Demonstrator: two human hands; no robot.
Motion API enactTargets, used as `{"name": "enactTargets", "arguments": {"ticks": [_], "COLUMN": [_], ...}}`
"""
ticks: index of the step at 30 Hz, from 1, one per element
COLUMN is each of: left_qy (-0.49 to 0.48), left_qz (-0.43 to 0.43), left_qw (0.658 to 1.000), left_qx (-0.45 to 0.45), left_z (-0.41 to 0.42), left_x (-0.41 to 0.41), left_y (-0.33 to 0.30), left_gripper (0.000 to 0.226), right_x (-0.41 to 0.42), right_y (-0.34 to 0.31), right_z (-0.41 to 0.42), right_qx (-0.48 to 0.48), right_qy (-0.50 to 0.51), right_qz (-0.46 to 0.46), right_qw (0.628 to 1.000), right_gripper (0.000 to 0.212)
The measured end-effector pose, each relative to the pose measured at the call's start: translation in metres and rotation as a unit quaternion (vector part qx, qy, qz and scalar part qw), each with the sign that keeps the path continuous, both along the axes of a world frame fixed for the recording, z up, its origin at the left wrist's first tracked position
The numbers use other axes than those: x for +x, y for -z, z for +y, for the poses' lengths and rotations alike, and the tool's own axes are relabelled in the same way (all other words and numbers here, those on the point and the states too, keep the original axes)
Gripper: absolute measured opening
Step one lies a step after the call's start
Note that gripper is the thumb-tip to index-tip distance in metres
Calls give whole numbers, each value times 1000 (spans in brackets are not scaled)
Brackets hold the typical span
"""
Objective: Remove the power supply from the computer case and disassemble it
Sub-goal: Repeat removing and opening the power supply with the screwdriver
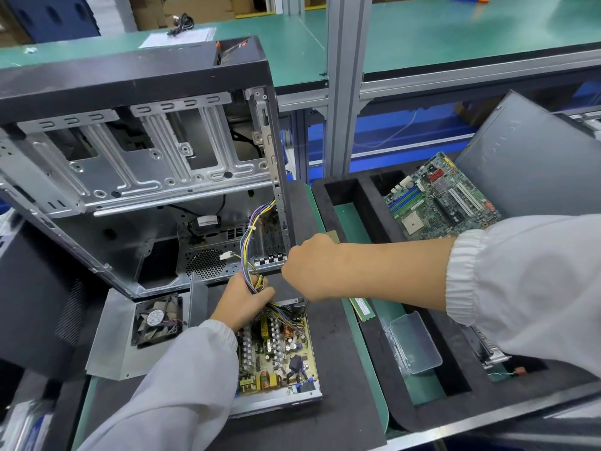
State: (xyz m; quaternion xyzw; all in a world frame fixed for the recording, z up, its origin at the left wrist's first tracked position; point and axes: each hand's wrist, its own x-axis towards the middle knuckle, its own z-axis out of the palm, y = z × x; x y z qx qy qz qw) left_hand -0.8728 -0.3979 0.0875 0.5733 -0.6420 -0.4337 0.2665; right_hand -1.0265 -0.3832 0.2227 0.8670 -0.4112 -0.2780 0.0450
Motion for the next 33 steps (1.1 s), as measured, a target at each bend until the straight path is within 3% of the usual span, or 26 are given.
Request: {"name": "enactTargets", "arguments": {"ticks": [11,15,19,24,28,33], "left_qy": [12,7,-2,3,5,4], "left_qz": [4,15,7,15,30,38], "left_qw": [1000,1000,1000,1000,1000,999], "left_qx": [-9,3,-4,-13,-3,-10], "left_z": [-2,-3,-4,-5,-5,-5], "left_x": [0,1,1,2,2,0], "left_y": [1,5,8,10,10,6], "left_gripper": [41,36,52,57,57,43], "right_x": [2,6,13,22,24,17], "right_y": [7,8,4,5,8,6], "right_z": [-2,-1,-8,-15,-10,-2], "right_qx": [-8,35,82,45,15,-34], "right_qy": [-18,-23,-69,-41,-100,-223], "right_qz": [6,44,128,85,89,86], "right_qw": [1000,998,986,995,991,971], "right_gripper": [26,29,10,14,4,13]}}
